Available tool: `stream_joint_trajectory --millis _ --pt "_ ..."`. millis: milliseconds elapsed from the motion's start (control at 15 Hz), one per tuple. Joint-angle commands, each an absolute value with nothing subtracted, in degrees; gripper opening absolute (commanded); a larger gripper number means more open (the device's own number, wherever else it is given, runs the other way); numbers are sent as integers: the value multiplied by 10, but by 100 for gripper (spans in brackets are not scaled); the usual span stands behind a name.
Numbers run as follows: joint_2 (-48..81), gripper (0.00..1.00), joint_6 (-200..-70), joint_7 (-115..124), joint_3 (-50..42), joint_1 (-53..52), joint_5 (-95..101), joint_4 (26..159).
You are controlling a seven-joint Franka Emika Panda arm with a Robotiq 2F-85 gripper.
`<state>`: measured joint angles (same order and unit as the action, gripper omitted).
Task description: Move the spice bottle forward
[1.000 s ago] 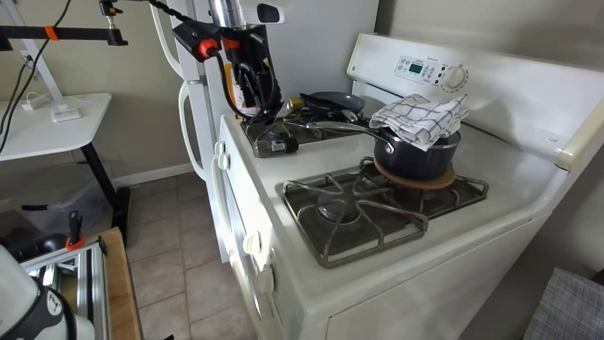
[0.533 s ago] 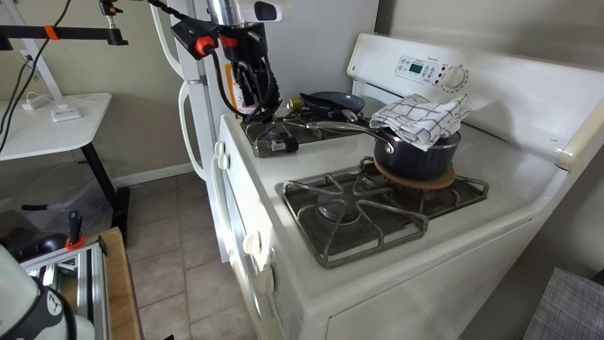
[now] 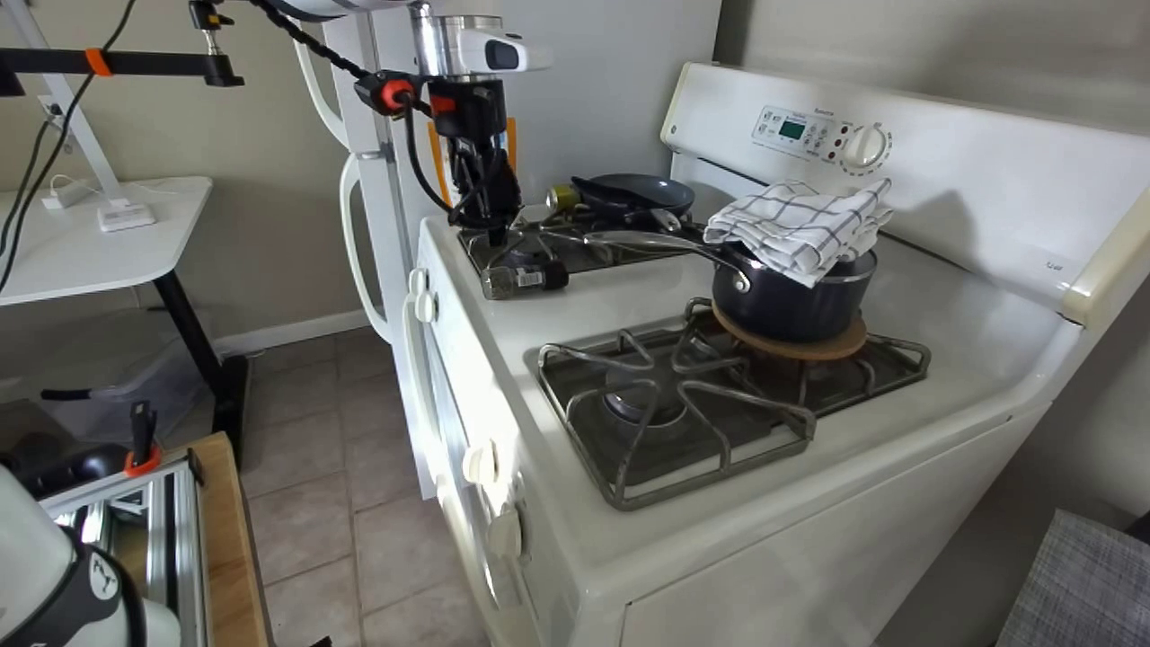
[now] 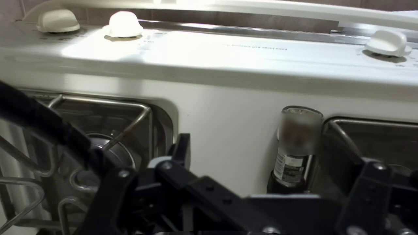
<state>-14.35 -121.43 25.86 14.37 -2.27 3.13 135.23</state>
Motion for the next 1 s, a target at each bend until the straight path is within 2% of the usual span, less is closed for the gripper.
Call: stream_joint_trajectory --millis 0,267,333,533,867,933 --pt "-72 100 -1257 267 126 -29 30 1312" --pt "-12 100 -1318 190 92 -35 -51 1283" --pt "-41 100 -1310 217 96 -37 -21 1305" --pt "-13 100 -1313 198 86 -37 -38 1285" --pt "24 100 -1394 217 83 -45 -64 1278" --pt "31 98 -1407 222 82 -47 -60 1277"
